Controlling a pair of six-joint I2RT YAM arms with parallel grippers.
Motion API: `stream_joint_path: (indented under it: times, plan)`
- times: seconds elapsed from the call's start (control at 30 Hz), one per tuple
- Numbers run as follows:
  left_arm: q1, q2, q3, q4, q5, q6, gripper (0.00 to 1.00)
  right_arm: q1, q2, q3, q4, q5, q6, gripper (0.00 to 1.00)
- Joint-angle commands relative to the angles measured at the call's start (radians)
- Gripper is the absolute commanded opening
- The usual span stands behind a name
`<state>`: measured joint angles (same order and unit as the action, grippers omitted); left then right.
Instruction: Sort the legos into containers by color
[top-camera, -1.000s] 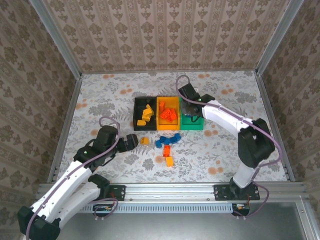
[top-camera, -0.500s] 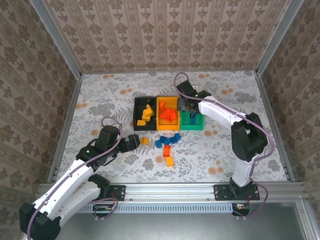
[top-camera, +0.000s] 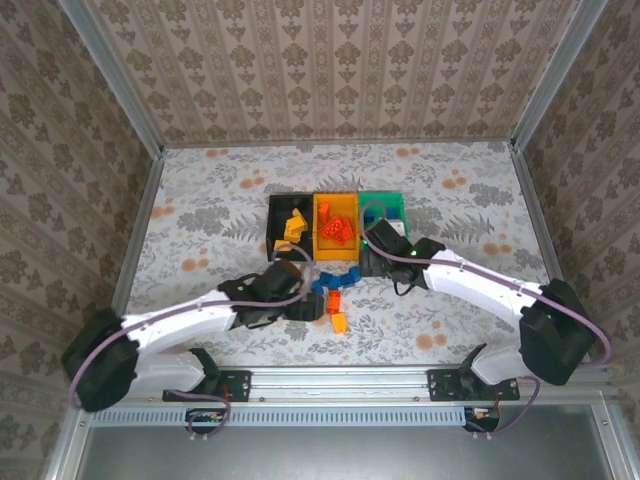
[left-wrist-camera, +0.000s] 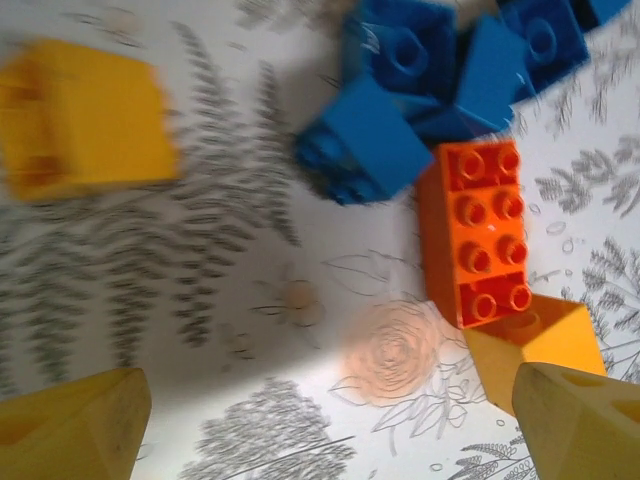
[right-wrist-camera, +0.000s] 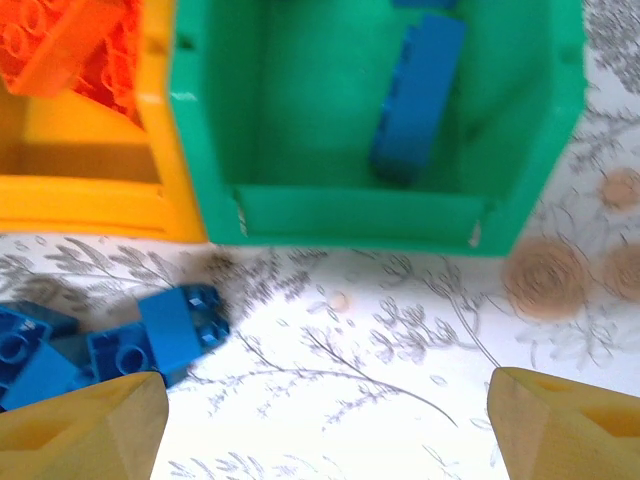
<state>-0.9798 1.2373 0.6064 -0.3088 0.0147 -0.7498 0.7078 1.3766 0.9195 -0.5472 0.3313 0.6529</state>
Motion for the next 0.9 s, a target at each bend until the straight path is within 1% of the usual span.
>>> stream_joint_path:
  times: [0.0, 0.13, 0.4, 0.53, 0.63, 0.77, 0.87]
  plan:
    - [-0.084, 0.108, 0.111, 0.014, -0.051, 0.056, 0.91, -0.001, -0.082, -0.034, -0.026, 0.036, 0.041, 0.85]
    - [-0.148, 0.208, 0.212, -0.055, -0.056, 0.112, 0.84, -0.011, -0.121, -0.055, -0.052, 0.062, 0.036, 0.86]
    - [-0.177, 0.333, 0.297, -0.154, 0.045, 0.135, 0.75, -0.041, -0.199, -0.090, -0.059, 0.083, 0.018, 0.87]
    - [-0.210, 0.380, 0.335, -0.184, 0.066, 0.147, 0.70, -0.055, -0.233, -0.114, -0.060, 0.087, 0.014, 0.88]
    - [-0.239, 0.424, 0.385, -0.209, 0.063, 0.168, 0.63, -0.065, -0.255, -0.129, -0.061, 0.086, 0.016, 0.88]
    - [-0.247, 0.463, 0.422, -0.224, 0.053, 0.185, 0.60, -0.068, -0.273, -0.143, -0.060, 0.082, 0.019, 0.88]
    - [-0.252, 0.475, 0.443, -0.252, 0.018, 0.196, 0.53, -0.069, -0.282, -0.150, -0.063, 0.083, 0.021, 0.88]
